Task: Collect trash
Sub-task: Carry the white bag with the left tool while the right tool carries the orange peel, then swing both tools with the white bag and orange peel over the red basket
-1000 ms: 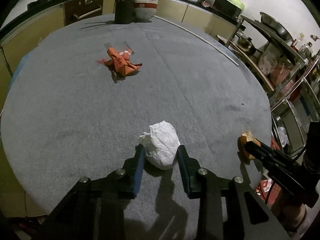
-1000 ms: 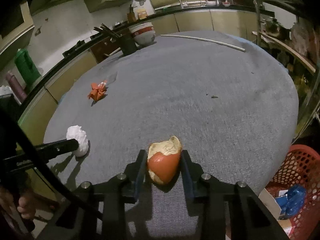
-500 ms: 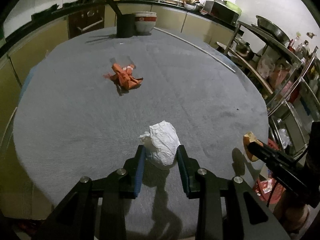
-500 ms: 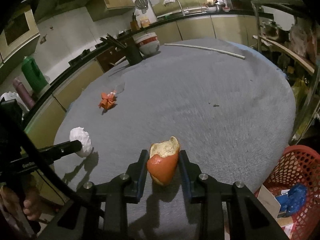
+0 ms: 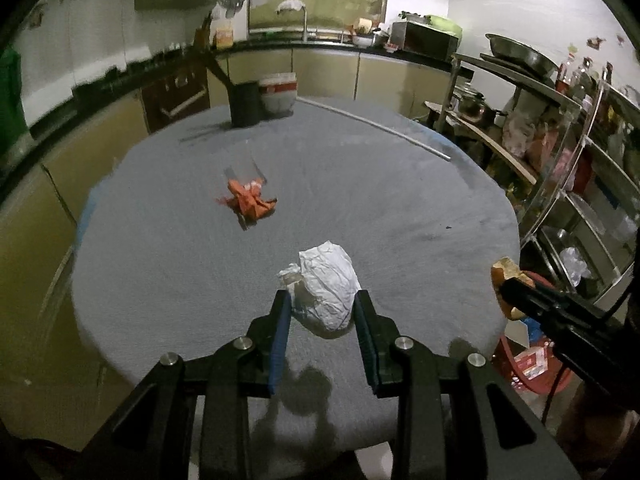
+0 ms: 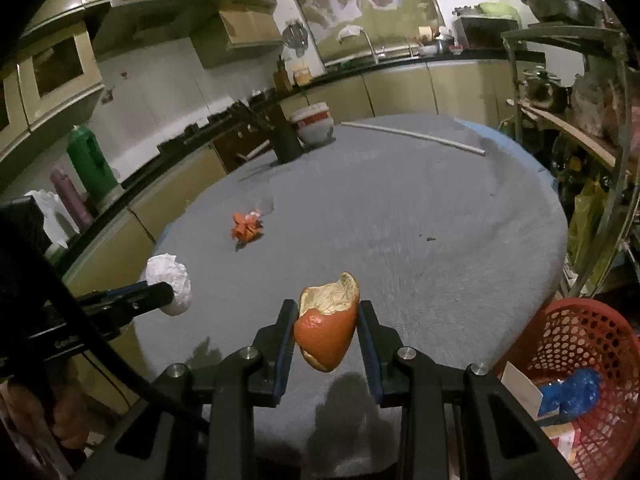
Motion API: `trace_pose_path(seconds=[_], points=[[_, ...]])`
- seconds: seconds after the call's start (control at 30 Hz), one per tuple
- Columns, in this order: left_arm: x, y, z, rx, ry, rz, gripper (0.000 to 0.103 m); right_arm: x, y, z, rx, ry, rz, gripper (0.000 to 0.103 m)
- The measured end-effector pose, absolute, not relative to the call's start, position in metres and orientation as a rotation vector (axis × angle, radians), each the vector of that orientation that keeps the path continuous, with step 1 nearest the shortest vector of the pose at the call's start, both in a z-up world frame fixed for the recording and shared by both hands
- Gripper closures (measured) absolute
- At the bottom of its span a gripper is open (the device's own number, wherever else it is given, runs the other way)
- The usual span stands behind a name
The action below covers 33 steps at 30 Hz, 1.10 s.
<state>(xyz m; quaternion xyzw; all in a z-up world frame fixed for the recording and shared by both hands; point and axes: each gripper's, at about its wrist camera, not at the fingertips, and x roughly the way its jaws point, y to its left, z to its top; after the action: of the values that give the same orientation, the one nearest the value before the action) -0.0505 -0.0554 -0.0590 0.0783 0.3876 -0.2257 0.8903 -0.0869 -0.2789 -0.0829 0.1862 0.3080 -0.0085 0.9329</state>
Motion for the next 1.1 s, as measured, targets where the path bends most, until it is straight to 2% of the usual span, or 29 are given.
trace_pose_path(seconds=[0.43,1.1], points=[[-0.113,-0.065,-0.016,0.288,0.638,-0.424,0.069,-0.14,-0.268,-0.047,0.374,0.512,-0.011,0.07],[-0.158,-0.113,0.006,0.379,0.513,-0.441,0.069,-0.21,-0.296,-0.018,0.407,0.373,-0.053,0.07]])
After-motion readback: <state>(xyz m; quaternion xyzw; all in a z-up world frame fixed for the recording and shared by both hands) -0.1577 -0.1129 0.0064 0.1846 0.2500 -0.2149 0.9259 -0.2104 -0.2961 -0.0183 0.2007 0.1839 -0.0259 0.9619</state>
